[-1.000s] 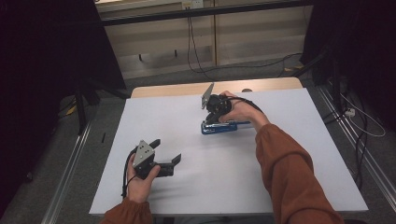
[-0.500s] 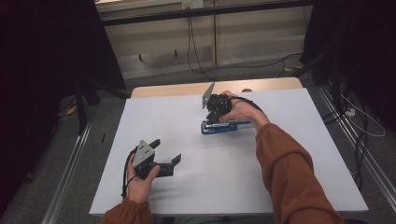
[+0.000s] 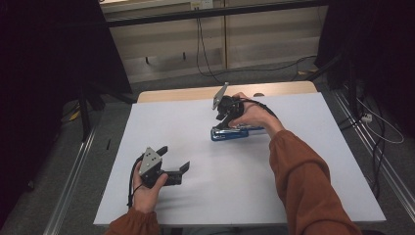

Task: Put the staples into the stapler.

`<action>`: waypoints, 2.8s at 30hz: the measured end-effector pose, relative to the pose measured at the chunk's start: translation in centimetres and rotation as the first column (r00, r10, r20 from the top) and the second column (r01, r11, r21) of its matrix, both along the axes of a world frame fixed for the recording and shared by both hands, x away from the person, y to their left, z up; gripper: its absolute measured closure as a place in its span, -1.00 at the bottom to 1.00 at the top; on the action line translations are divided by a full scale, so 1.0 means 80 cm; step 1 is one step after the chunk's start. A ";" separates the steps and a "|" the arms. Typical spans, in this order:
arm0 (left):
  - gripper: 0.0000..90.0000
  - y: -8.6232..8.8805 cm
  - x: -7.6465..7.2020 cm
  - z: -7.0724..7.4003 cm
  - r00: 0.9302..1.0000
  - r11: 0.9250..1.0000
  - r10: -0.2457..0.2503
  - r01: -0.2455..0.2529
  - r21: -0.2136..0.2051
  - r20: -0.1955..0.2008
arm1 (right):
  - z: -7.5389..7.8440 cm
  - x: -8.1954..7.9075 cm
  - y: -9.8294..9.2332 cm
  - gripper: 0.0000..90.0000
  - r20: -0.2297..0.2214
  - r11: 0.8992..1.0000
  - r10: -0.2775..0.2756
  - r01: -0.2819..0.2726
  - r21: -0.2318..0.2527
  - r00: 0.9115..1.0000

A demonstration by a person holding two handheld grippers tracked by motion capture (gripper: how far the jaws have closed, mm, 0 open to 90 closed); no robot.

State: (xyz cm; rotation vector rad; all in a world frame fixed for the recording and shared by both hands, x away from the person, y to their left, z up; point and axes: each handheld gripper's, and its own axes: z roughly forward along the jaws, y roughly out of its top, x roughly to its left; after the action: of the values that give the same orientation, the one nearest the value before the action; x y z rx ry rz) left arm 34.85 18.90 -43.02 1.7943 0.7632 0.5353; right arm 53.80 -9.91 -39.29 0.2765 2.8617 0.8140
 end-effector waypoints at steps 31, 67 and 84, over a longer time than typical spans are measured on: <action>-0.93 0.000 0.000 0.000 1.000 1.000 0.015 -0.015 0.008 0.004 | 0.010 -0.016 -0.048 -0.76 -0.028 0.941 -0.279 0.279 0.190 0.960; -0.93 0.002 0.006 -0.001 0.999 1.000 0.029 -0.029 -0.009 -0.040 | -0.017 -0.082 -0.136 -0.87 -0.040 0.668 -0.662 0.613 0.422 0.748; -0.93 -0.036 0.003 0.011 1.000 0.997 -0.012 0.011 0.080 0.019 | -0.017 -0.125 -0.171 -0.87 0.007 0.624 -0.701 0.608 0.491 0.713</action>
State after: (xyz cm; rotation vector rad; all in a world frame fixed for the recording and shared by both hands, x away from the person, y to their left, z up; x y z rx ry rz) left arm 35.13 16.06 -42.15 1.8631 0.7266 0.5818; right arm 43.77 -23.56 -40.66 1.1553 2.0526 1.2239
